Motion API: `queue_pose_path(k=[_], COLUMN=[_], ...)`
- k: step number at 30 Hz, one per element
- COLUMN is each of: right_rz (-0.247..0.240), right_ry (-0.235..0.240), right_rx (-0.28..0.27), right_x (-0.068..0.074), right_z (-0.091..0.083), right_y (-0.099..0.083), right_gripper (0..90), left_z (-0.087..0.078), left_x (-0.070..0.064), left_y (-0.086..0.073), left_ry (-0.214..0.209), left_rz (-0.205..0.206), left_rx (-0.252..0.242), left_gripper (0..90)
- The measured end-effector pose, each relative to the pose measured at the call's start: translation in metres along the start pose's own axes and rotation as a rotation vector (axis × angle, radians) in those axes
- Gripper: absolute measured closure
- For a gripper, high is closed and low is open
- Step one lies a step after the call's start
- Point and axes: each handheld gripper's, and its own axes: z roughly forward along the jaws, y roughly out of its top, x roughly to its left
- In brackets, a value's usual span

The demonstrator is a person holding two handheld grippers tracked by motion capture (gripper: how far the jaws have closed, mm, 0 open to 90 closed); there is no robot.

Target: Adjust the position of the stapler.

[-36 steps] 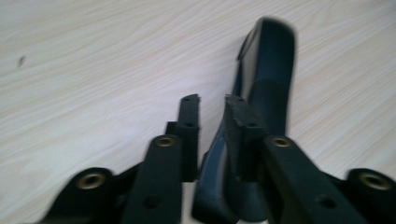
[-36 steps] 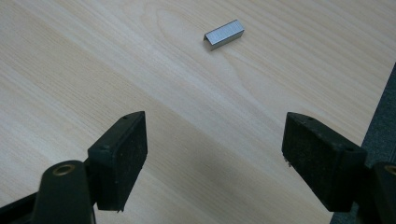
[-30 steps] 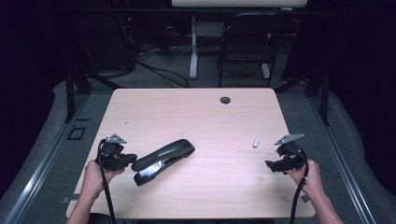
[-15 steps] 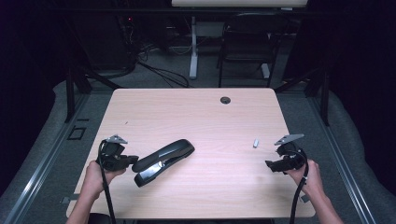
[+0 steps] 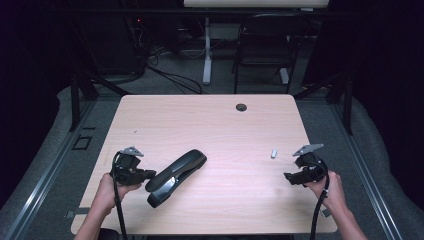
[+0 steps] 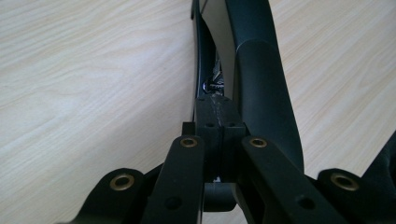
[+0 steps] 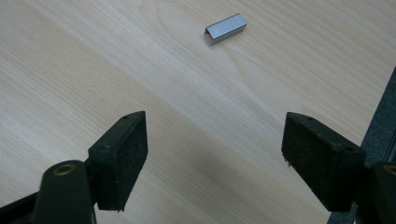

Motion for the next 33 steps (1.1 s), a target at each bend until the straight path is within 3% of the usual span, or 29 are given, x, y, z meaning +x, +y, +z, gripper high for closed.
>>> queue_pose_path(k=[11, 19, 27, 33], right_rz=[-0.007, -0.004, -0.009, -0.011], right_ry=[-0.001, -0.003, 0.0, -0.001], right_rx=[0.008, 0.008, 0.019, 0.019], right_x=[0.001, 0.001, 0.001, 0.001], right_z=[0.002, 0.002, 0.002, 0.003], right_y=[0.0, 0.0, 0.0, 0.0], right_gripper=[22.1, 22.1, 22.1, 22.1], left_z=[0.005, 0.009, 0.015, 0.023], left_x=[-0.007, -0.015, -0.021, -0.031], left_y=[0.002, 0.003, 0.004, 0.006], left_ry=[-0.067, -0.126, -0.146, -0.136], left_rz=[0.022, 0.063, 0.084, 0.108], left_rx=[0.025, 0.059, 0.079, 0.081], left_gripper=[89.9, 89.9, 89.9, 89.9])
